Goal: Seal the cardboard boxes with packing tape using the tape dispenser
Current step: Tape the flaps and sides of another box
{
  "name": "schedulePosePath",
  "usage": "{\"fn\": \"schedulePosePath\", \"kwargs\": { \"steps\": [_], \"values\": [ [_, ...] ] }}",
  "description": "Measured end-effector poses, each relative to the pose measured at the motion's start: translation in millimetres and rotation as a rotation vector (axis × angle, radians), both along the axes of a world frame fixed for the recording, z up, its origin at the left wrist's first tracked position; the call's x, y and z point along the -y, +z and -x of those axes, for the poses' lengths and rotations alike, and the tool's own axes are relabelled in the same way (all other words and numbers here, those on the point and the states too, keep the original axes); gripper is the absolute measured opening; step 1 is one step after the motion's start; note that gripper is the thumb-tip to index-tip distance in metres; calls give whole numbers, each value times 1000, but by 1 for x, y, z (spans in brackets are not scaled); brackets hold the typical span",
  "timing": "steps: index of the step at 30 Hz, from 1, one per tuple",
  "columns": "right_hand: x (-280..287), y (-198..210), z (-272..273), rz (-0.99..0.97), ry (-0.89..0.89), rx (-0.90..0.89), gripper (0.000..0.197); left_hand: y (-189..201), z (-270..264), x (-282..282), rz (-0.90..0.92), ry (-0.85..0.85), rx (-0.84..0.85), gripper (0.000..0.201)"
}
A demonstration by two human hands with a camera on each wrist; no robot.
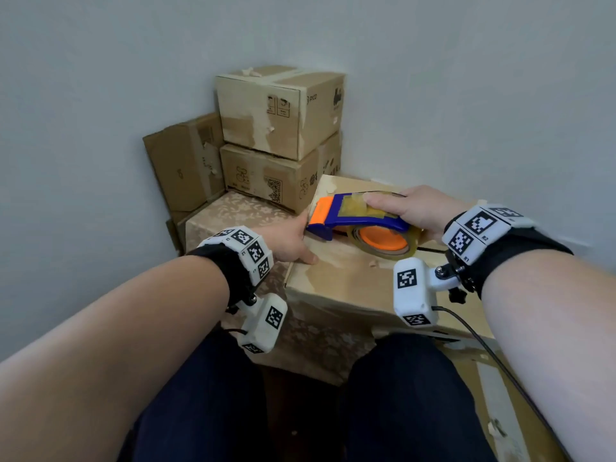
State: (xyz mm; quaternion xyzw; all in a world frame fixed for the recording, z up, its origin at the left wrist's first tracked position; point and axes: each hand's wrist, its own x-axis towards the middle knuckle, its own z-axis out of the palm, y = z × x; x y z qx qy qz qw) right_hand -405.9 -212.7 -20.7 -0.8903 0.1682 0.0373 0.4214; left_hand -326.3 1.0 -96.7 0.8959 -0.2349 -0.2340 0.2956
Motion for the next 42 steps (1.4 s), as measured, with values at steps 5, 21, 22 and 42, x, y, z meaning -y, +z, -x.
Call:
{"fn": "schedulePosePath", "kwargs": {
  "steps": [5,21,22,42],
  "values": [
    [-1,-3,11,15,22,30,96,6,8,0,-56,-20,-6,91],
    [3,-5,10,107,196,-2,79,85,-29,63,125,247,-336,61],
    [1,-4,10,109,212,-7,73,86,-33,65,83,210,-328,67],
    [-28,-1,14,238,275,-51,80,89,-37,57,-96,6,-139,70]
  ]
}}
